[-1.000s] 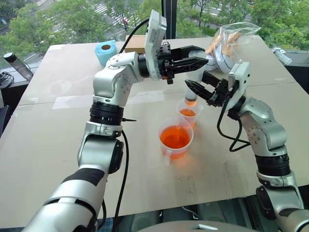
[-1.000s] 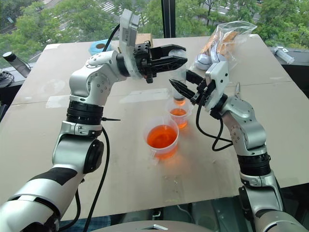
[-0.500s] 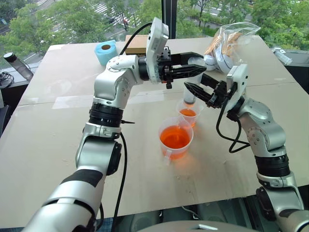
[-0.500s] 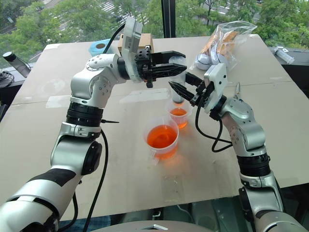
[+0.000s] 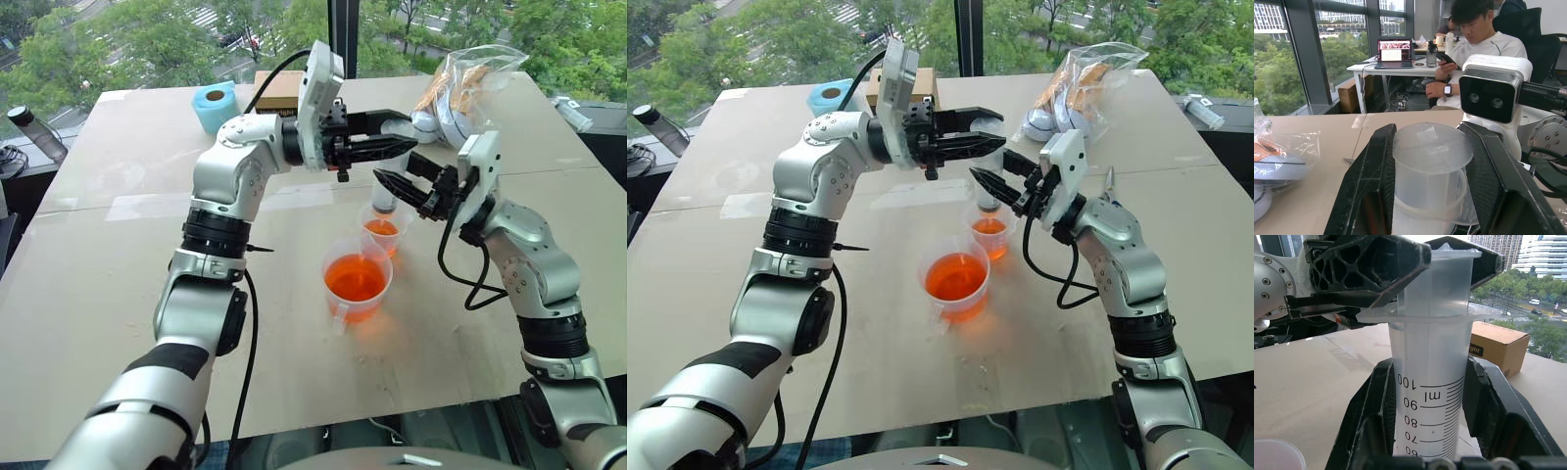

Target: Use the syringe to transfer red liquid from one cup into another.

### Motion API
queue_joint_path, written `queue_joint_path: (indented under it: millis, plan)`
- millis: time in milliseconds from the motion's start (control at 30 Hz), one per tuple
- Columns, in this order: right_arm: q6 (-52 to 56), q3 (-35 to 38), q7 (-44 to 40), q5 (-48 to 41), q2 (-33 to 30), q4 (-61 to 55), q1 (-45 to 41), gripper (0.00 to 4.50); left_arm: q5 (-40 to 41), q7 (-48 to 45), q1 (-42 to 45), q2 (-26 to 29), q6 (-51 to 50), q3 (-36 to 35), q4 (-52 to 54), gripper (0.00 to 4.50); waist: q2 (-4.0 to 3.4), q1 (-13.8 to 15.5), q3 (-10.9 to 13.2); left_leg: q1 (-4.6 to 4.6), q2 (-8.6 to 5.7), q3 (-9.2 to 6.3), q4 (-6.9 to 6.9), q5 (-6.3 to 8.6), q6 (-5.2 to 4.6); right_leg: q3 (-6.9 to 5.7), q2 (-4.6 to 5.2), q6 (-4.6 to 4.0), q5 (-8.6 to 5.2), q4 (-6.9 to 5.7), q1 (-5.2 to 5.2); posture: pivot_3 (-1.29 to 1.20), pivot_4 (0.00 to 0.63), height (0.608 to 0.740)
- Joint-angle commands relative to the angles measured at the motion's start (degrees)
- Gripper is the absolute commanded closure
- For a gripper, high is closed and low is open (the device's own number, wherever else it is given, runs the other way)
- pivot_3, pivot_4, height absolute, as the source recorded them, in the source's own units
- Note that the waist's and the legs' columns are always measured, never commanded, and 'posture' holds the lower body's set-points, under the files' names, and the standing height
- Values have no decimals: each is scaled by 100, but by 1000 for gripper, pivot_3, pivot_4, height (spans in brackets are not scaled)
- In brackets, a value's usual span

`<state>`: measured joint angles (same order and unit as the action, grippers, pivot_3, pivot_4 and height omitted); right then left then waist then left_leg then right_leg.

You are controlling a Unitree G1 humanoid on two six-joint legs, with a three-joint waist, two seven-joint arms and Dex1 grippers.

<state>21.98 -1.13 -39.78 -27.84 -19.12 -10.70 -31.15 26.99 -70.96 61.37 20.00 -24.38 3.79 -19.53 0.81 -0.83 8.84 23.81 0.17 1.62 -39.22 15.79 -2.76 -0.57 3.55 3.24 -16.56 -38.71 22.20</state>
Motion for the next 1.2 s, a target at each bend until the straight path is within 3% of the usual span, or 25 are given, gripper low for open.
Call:
queue_joint_path:
  millis: [33, 233, 267, 400, 433, 833, 1200]
  plan:
    - [-117, 313, 53, -245, -21, -472, -198, 3022, -180, -2, -76, 15, 32, 117, -78, 3096, 0, 0, 0, 0, 0, 0, 0, 0, 0, 0, 0, 0, 0, 0, 0, 0, 150, 740]
    - [-143, 296, 27, -211, -60, -452, -162, 3022, 10, -37, 35, -1, -198, 11, -1, 3096, 0, -1, 0, 0, 0, 0, 0, 0, 0, 0, 0, 0, 0, 0, 0, 0, 150, 740]
    - [-155, 287, 20, -204, -64, -442, -153, 3022, 23, -29, 46, -5, -195, -13, 28, 2078, 0, -1, 0, 0, 0, 0, 0, 0, 0, 0, 0, 0, 0, 0, 0, 0, 150, 740]
    - [-176, 280, 9, -197, -67, -407, -146, 3022, -15, 241, 155, -102, -53, -171, -36, 262, 0, 7, 0, 0, 0, 0, 0, 0, 0, 0, 1, 0, 0, 0, 0, 0, 150, 740]
    - [-176, 281, 6, -194, -66, -402, -148, 3022, -9, 243, 168, -99, -41, -186, -42, 119, 0, 5, 0, 0, 0, 0, 0, 0, 0, 0, 1, 0, 0, 0, 0, 0, 150, 740]
    - [-226, 230, -31, -140, -59, -330, -110, 3022, 644, 497, 494, -275, -433, -729, 100, 119, 0, 1, 0, 0, 0, 0, 0, 0, 0, 0, 1, 0, 0, 0, 0, 0, 150, 740]
    - [-238, 211, -35, -114, -57, -336, -108, 3022, 553, 300, 312, -203, -529, -489, 264, 119, 0, 1, 0, 0, 0, 0, 0, 0, 0, 0, 0, 0, 0, 0, 0, 0, 150, 740]
